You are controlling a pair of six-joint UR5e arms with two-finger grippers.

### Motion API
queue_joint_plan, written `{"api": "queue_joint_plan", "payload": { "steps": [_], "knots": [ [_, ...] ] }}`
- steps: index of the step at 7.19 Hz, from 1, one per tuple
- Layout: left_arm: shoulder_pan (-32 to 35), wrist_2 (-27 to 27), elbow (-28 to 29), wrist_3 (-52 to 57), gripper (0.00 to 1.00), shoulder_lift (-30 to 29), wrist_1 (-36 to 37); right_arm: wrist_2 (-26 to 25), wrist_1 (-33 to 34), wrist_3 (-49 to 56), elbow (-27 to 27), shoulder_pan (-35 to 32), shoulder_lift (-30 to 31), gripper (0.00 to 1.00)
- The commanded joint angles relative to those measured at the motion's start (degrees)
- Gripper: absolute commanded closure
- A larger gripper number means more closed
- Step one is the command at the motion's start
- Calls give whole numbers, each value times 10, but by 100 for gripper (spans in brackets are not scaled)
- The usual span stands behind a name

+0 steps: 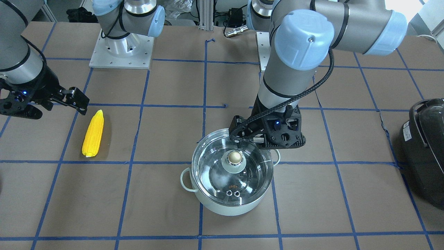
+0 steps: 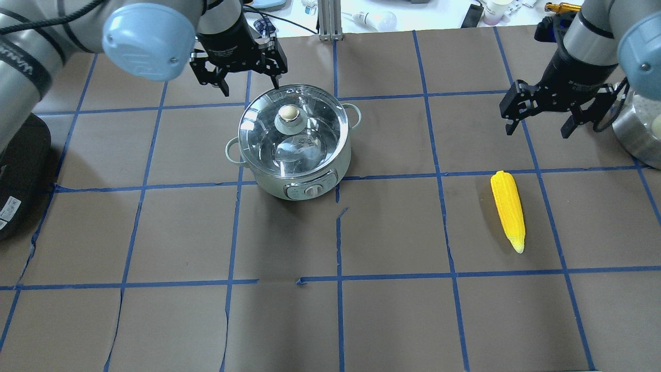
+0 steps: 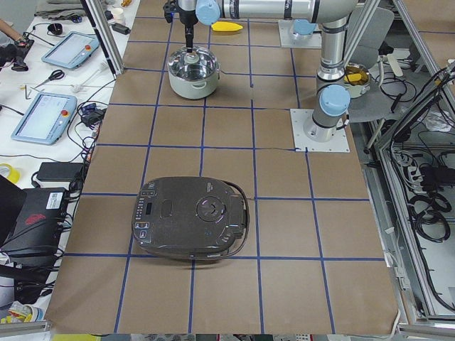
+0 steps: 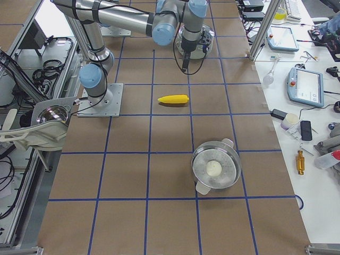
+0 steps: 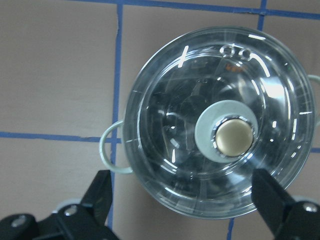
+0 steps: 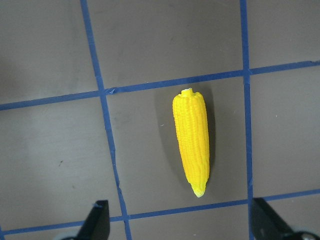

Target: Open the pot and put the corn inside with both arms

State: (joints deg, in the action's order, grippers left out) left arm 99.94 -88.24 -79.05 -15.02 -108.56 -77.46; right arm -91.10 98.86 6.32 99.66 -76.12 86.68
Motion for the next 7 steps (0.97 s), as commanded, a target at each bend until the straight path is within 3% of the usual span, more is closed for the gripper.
{"api": "queue_joint_plan", "payload": {
  "steps": [1, 3, 7],
  "knots": [
    [15, 5, 0, -11, 0, -29, 10, 1, 165, 39, 128, 28, -5, 0],
    [16, 4, -1, -11, 0, -46, 38, 0, 275, 85, 207, 29, -26, 0],
    [26, -2, -34, -9, 0, -66, 99, -6, 308, 119, 214, 30, -64, 0]
  ]
}}
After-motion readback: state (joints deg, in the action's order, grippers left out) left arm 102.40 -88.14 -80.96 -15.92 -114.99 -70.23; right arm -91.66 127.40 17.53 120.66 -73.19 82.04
